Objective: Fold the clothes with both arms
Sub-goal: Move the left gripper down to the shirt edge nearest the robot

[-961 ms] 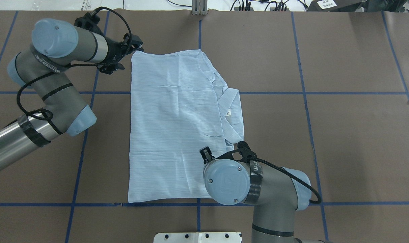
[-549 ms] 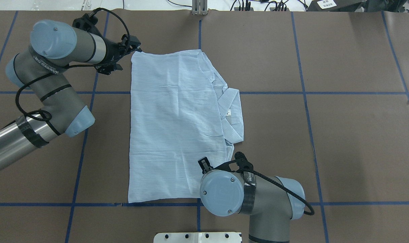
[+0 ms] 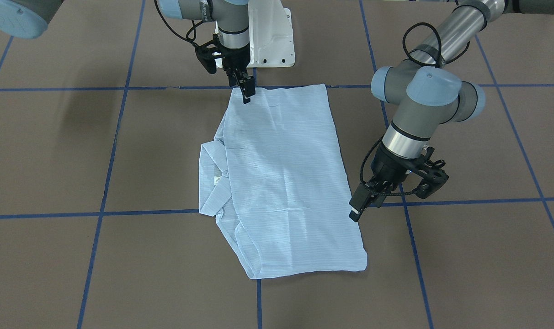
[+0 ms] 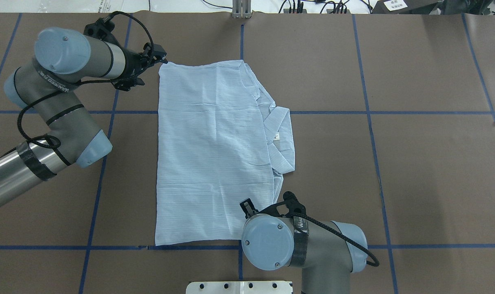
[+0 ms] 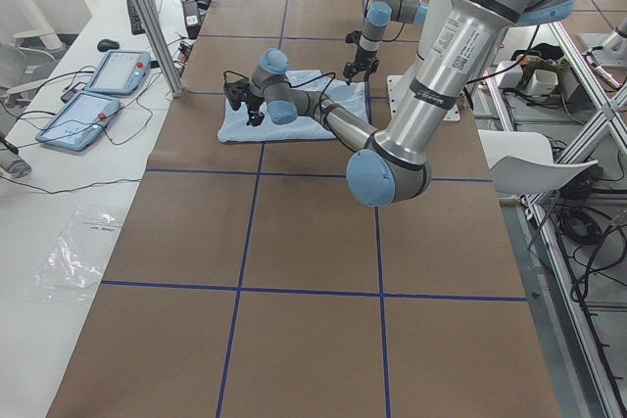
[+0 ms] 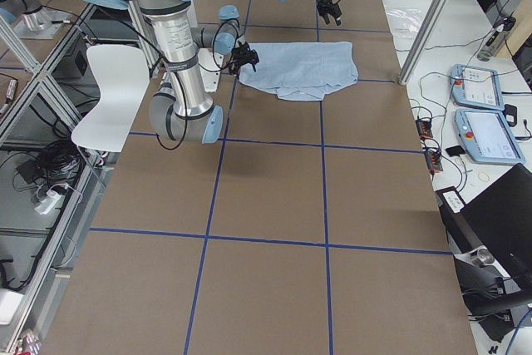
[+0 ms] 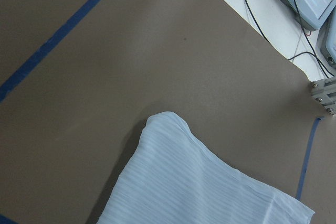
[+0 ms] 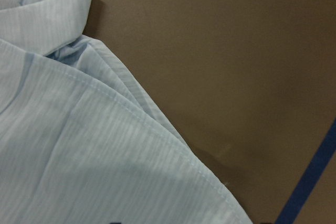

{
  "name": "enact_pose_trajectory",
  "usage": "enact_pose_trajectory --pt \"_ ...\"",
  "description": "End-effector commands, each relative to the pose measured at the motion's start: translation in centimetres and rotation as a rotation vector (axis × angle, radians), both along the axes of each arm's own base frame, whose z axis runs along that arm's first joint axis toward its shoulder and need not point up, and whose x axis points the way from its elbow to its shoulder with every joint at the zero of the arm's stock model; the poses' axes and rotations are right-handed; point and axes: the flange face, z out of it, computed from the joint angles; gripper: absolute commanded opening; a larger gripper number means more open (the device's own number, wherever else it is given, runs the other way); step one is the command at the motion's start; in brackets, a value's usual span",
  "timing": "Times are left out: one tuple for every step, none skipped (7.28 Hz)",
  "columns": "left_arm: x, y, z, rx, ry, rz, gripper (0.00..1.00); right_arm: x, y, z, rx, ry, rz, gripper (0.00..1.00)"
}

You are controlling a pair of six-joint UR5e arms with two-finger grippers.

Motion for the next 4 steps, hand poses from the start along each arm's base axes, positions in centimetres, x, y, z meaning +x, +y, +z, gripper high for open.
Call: enact_pose_trajectory --pt "0.1 0.0 0.0 0.003 -0.002 -0.006 0.99 -0.2 -0.2 0.4 0.0 0.007 -0.001 0.91" --pt "0.1 0.0 0.0 0.002 -0.002 -0.004 0.99 -1.0 -0.3 1.2 -0.002 0.02 -0.001 0.9" --pt "0.1 0.0 -0.1 0.003 -0.001 -0.004 0.99 -1.4 -0.3 1.2 -0.003 0.01 0.002 0.9" --pt "0.0 0.0 0.0 0.002 -0.002 -0.004 0.99 -1.5 -0.2 1.4 -0.005 0.014 0.001 0.89"
